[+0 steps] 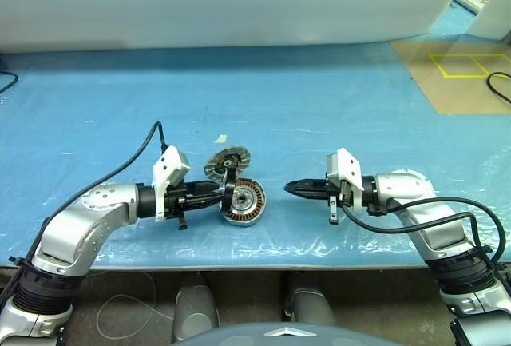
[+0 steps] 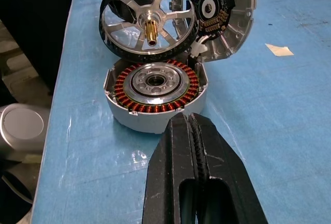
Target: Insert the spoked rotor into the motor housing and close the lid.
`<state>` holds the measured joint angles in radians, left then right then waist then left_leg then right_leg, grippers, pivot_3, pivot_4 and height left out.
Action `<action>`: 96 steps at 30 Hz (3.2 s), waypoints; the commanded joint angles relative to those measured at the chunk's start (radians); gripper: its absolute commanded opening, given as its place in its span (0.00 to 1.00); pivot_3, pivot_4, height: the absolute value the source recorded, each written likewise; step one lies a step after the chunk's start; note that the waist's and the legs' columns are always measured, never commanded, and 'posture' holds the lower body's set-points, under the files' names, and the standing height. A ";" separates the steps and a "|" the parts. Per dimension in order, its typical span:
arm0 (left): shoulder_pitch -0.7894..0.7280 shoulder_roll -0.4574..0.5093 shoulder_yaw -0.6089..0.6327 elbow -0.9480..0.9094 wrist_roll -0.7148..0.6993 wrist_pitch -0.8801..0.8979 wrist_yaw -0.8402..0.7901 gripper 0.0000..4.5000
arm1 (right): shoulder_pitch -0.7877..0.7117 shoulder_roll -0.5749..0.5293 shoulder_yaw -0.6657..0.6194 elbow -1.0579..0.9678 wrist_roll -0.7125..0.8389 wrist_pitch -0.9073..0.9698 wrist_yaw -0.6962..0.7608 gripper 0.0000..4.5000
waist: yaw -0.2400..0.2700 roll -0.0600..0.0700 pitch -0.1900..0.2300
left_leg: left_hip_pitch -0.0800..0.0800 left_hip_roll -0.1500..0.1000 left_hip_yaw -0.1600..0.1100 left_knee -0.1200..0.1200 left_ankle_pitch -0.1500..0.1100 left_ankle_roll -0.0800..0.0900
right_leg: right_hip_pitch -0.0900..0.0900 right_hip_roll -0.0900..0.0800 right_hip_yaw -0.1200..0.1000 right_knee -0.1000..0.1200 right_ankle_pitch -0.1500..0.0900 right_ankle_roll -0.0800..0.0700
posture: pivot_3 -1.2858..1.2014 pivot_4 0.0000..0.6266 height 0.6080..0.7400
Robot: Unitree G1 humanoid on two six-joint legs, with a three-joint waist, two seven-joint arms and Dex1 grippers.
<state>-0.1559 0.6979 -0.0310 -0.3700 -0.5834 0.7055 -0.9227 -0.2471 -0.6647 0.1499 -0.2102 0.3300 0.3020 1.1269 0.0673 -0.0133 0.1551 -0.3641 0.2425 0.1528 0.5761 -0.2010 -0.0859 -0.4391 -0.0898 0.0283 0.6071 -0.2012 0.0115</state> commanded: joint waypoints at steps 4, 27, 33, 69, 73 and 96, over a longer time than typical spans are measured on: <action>-0.031 0.010 -0.005 -0.007 0.009 0.002 0.000 0.37 | 0.004 0.002 -0.003 -0.015 -0.001 -0.022 -0.006 0.00 | 0.000 0.000 0.000 | 0.000 0.000 0.000 0.000 0.000 0.000 | 0.000 0.000 0.000 0.000 0.000 0.000 | 0.52 0.24 1.00; -0.027 -0.005 0.009 0.016 -0.035 -0.049 -0.075 0.70 | 0.047 0.085 -0.002 -0.013 0.036 -0.057 -0.021 0.00 | 0.000 0.000 0.000 | 0.000 0.000 0.000 0.000 0.000 -0.001 | 0.000 0.000 0.000 0.000 0.000 0.000 | 0.52 0.24 1.00; -0.015 -0.015 0.011 0.052 -0.026 -0.094 -0.090 0.70 | 0.020 0.081 -0.002 0.003 0.009 -0.058 -0.043 0.00 | 0.000 0.000 0.000 | 0.000 0.000 0.000 0.000 0.000 -0.001 | 0.000 0.000 0.000 0.000 0.000 0.000 | 0.52 0.24 1.00; -0.173 -0.093 0.172 0.194 -0.001 -0.225 0.015 0.70 | -0.284 0.382 0.038 0.264 -0.184 0.023 -0.440 0.00 | -0.006 0.000 0.000 | -0.001 0.000 0.000 0.001 0.001 -0.002 | -0.001 0.000 0.000 0.001 0.000 0.000 | 0.52 0.24 1.00; -0.171 -0.097 0.168 0.208 0.024 -0.251 0.021 0.70 | -0.286 0.394 0.080 0.235 -0.158 0.083 -0.364 0.00 | -0.005 0.000 0.000 | -0.001 0.000 -0.001 0.001 0.001 -0.002 | -0.001 0.000 -0.001 0.001 0.000 0.000 | 0.52 0.24 1.00; -0.489 -0.086 0.010 0.622 0.220 -0.436 -0.171 0.70 | -0.223 0.271 -0.007 0.213 -0.129 0.067 -0.318 0.00 | 0.002 0.000 0.000 | -0.001 -0.001 -0.001 0.001 0.001 -0.001 | 0.000 0.000 0.000 0.001 0.000 0.000 | 0.52 0.24 1.00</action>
<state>-0.5986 0.6109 -0.0061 0.1938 -0.3952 0.3243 -1.0595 -0.4678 -0.3876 0.1670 0.0582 0.1789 0.3746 0.8034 0.0691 -0.0133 0.1551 -0.3648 0.2416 0.1521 0.5771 -0.2001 -0.0874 -0.4394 -0.0897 0.0281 0.6080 -0.2009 0.0119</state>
